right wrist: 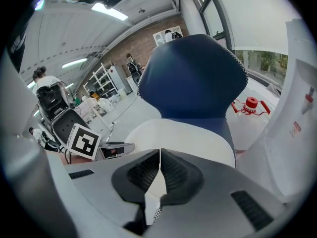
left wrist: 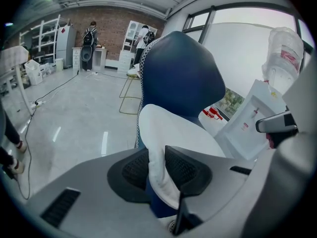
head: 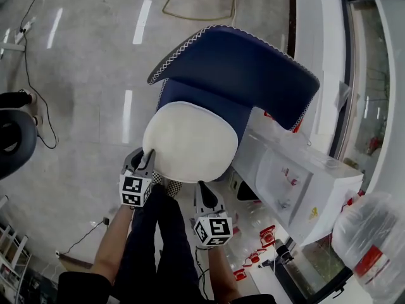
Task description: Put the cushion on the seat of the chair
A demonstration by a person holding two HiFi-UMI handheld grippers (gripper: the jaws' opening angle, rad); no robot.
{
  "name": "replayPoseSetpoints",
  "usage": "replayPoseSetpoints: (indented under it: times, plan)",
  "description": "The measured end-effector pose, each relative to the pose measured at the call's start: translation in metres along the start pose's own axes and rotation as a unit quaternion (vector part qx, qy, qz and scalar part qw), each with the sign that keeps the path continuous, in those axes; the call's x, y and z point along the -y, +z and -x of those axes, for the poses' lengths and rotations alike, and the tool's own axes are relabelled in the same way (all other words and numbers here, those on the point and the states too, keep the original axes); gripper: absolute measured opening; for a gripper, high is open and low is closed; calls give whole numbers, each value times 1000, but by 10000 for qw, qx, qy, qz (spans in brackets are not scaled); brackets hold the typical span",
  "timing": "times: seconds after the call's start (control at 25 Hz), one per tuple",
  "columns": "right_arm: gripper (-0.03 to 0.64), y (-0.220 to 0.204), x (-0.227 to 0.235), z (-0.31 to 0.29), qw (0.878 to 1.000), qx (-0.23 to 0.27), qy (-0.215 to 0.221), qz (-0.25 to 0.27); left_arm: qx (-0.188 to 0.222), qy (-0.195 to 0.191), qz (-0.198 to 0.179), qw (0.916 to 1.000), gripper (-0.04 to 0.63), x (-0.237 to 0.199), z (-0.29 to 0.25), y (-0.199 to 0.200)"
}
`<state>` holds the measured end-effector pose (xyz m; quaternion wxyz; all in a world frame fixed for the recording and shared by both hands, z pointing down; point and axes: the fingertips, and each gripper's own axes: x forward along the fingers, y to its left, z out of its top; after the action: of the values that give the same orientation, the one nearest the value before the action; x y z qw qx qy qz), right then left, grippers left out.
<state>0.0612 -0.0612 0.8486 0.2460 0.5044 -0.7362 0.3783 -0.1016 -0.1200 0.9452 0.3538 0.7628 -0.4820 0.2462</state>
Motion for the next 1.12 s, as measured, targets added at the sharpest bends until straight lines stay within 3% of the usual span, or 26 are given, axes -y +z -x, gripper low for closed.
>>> replayPoseSetpoints:
  times: [0.92,1.12]
  plan:
    - [29,-15,-2,-25,9998,-195,-97,49,-279,48,516,9983,135,-48,-48,-51]
    - [29,-11,-2,-22,9998,-171,-114,72,-338,55,598,9976,179,-55,-49,-54]
